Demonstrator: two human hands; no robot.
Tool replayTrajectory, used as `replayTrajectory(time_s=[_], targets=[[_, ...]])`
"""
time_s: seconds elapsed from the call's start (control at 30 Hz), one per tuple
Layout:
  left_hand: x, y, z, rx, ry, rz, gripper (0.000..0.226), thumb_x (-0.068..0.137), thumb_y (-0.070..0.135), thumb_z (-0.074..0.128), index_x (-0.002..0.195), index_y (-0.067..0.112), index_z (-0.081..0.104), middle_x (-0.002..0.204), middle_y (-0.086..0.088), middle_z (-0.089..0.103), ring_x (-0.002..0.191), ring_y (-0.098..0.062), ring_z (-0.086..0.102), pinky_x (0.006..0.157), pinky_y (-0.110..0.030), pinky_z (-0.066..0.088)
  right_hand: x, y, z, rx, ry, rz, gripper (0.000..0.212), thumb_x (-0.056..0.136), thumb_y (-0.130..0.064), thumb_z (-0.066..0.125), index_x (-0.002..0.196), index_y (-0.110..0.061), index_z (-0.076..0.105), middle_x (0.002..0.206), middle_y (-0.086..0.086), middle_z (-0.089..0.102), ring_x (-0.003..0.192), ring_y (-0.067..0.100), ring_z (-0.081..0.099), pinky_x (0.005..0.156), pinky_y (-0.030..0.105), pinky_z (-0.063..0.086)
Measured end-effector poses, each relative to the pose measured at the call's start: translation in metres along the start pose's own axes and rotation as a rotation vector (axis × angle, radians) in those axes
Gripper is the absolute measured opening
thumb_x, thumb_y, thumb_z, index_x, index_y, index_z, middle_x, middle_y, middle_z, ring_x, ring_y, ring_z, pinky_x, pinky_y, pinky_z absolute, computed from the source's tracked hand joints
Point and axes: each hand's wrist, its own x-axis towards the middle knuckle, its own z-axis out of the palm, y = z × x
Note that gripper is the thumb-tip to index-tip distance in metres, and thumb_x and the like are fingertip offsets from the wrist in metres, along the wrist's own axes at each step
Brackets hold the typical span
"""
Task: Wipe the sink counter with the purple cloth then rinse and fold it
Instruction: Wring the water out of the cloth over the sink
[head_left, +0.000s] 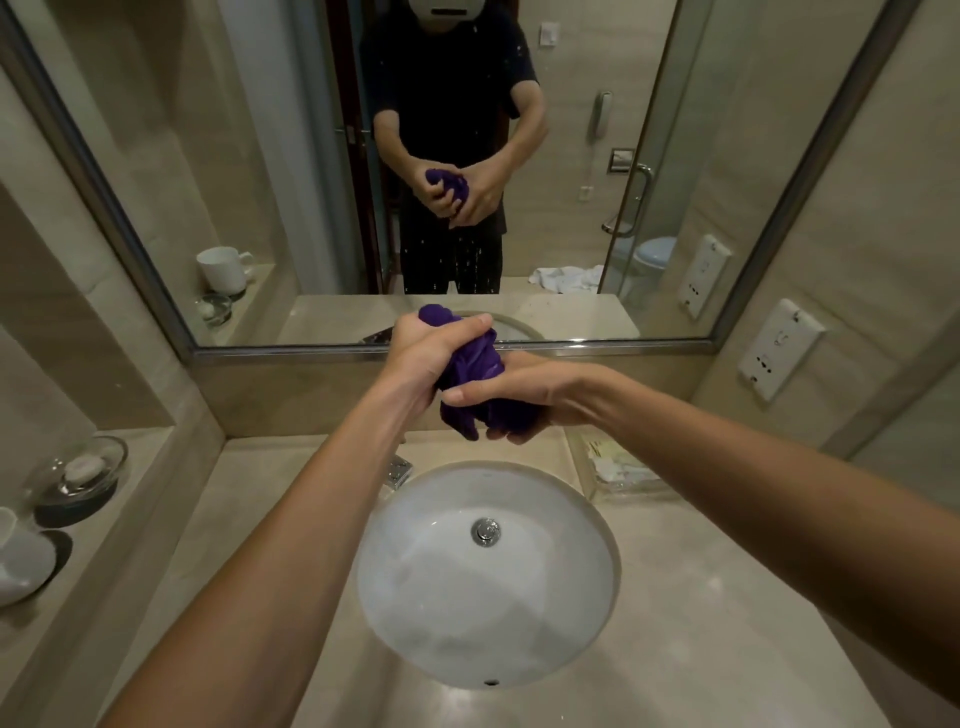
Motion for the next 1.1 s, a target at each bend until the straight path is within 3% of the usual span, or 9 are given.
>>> replayTrajectory(time_s=[0.13,0.23,0.37,0.43,0.5,0.6,0.77,0.93,1.1], targets=[[-0.005,-0.002,0.002,-0.018,-0.049,0.008,0.024,0.077,0.017,0.086,0.073,0.012,0.063,0.061,0.004,0.066,0.073,-0.02,0.069,0.078,-0.039,0.061,0.007,0.006,0.01,-0.089,0.121,-0.053,0.039,0.073,-0.018,0.083,0.102,0.005,0.069,0.071,0.012,0.066,0.054,0.018,0.052,0.046,0.026,0.04],[-0.011,0.001,-0.007,-0.065,-0.203,-0.013,0.016,0.084,0.015,0.08,0.082,0.011,0.064,0.069,0.003,0.069,0.082,-0.02,0.068,0.076,-0.034,0.057,0.002,0.008,0.004,-0.041,0.054,-0.057,0.025,0.076,-0.011,0.076,0.094,0.002,0.065,0.069,0.016,0.064,0.053,0.02,0.048,0.045,0.026,0.035],[-0.009,0.005,-0.037,-0.069,-0.493,-0.063,0.05,0.085,0.027,0.075,0.132,0.034,0.061,0.135,0.0,0.061,0.122,-0.02,0.06,0.102,-0.038,0.05,-0.006,0.005,-0.003,0.143,-0.229,0.037,0.017,0.082,-0.015,0.065,0.092,-0.01,0.053,0.065,0.005,0.051,0.048,0.012,0.037,0.044,0.021,0.024],[-0.007,0.004,-0.035,-0.15,-0.523,-0.05,0.043,0.087,0.023,0.071,0.128,0.033,0.064,0.142,-0.002,0.057,0.126,-0.024,0.058,0.104,-0.043,0.05,-0.004,0.001,0.0,0.224,-0.293,0.108,0.016,0.081,-0.021,0.065,0.083,-0.012,0.052,0.063,0.0,0.048,0.045,0.008,0.032,0.041,0.017,0.021],[-0.007,0.001,-0.023,-0.239,-0.384,-0.037,0.016,0.086,0.015,0.073,0.102,0.012,0.069,0.115,-0.012,0.072,0.104,-0.031,0.07,0.087,-0.041,0.059,0.001,-0.004,0.002,0.225,-0.273,0.15,0.018,0.088,-0.025,0.066,0.081,-0.013,0.054,0.065,-0.001,0.046,0.045,0.007,0.03,0.039,0.015,0.022],[-0.001,-0.009,-0.009,-0.21,0.004,-0.088,0.022,0.079,0.017,0.082,0.089,0.003,0.067,0.072,-0.011,0.071,0.069,-0.027,0.071,0.063,-0.034,0.06,0.006,-0.009,0.009,0.001,-0.165,0.139,0.021,0.09,-0.027,0.068,0.087,-0.011,0.055,0.065,0.003,0.049,0.048,0.011,0.034,0.043,0.021,0.026],[0.006,-0.023,0.012,-0.122,0.281,-0.122,0.018,0.073,0.013,0.08,0.07,0.012,0.063,0.065,-0.007,0.067,0.07,-0.029,0.067,0.08,-0.052,0.061,0.025,0.0,0.019,-0.273,0.129,0.08,0.028,0.077,-0.018,0.077,0.092,-0.012,0.054,0.065,0.011,0.058,0.046,0.018,0.045,0.045,0.027,0.038],[0.011,-0.015,0.022,-0.037,0.396,-0.112,0.018,0.077,0.017,0.076,0.07,0.014,0.059,0.069,-0.003,0.064,0.07,-0.022,0.064,0.076,-0.041,0.061,0.038,0.003,0.02,-0.401,0.287,-0.009,0.031,0.075,-0.024,0.083,0.077,-0.015,0.053,0.063,0.002,0.058,0.052,0.015,0.054,0.044,0.023,0.043],[0.014,0.0,0.027,0.033,0.466,-0.089,0.017,0.08,0.021,0.075,0.085,0.011,0.062,0.091,-0.008,0.067,0.081,-0.023,0.063,0.068,-0.03,0.049,0.043,-0.004,0.02,-0.447,0.395,-0.112,0.031,0.076,-0.027,0.086,0.076,-0.021,0.055,0.074,-0.001,0.063,0.069,0.014,0.062,0.057,0.025,0.05]])
